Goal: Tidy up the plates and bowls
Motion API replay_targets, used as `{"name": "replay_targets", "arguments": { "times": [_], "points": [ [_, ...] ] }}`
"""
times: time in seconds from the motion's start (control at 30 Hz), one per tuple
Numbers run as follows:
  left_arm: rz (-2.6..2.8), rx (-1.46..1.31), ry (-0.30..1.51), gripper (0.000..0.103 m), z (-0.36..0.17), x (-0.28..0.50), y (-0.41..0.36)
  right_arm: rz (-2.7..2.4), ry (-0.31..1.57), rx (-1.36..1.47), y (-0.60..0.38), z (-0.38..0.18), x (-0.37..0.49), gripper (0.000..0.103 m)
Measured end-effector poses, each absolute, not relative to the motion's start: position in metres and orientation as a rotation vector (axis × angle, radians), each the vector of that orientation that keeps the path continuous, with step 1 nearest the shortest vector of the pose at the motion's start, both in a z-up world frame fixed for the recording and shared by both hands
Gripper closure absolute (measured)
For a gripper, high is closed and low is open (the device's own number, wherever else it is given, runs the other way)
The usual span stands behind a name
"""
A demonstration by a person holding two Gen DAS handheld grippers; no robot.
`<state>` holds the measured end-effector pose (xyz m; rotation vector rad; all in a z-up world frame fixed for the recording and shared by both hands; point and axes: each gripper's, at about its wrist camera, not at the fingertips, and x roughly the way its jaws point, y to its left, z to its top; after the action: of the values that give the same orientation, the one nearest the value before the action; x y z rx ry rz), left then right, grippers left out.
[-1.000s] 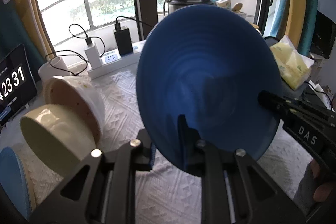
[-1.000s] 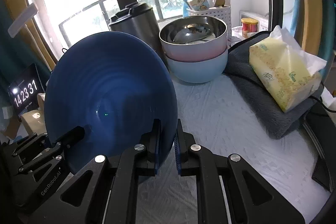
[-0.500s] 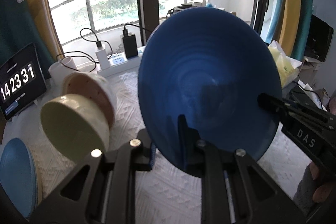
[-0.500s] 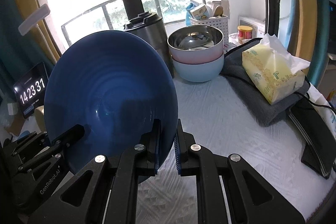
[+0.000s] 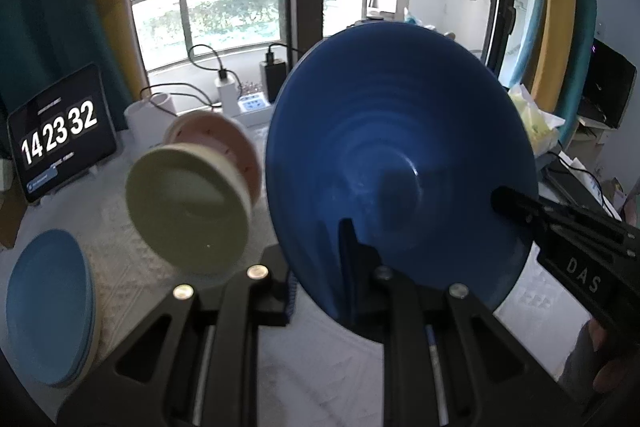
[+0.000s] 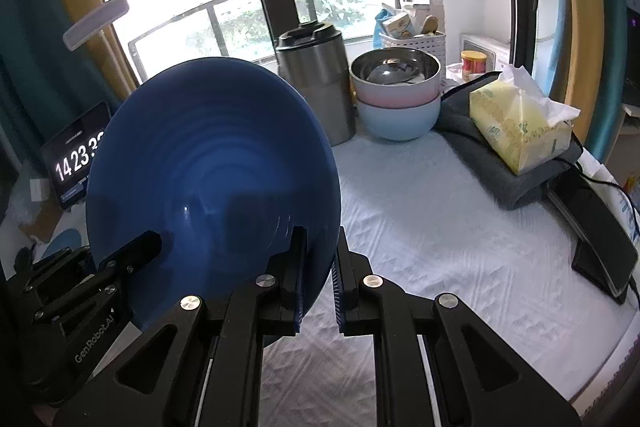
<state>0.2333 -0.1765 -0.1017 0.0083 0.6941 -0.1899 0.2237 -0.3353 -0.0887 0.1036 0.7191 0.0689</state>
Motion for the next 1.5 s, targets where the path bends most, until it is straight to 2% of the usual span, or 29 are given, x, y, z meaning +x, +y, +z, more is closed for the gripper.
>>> {"name": "replay_targets", "arguments": {
  "times": [0.77,1.37,1.5],
  "points": [
    [-0.135,-0.065,0.710,0.084,-0.108,0.186,-0.117,0.129,0.757,0.035,-0.276,-0.094,0.185,0.090],
    [-0.066,-0.124,0.806,0.083,-0.134,0.148,-0.069,0.227,0.897,-0.016,-0.229,-0.123,0.172,0.088],
    [-0.056,-0.117,0.828,0.082,-0.140,0.143,-0.064,0.241,0.937,-0.032,-0.222,-0.130,0.172,0.085]
  ]
}}
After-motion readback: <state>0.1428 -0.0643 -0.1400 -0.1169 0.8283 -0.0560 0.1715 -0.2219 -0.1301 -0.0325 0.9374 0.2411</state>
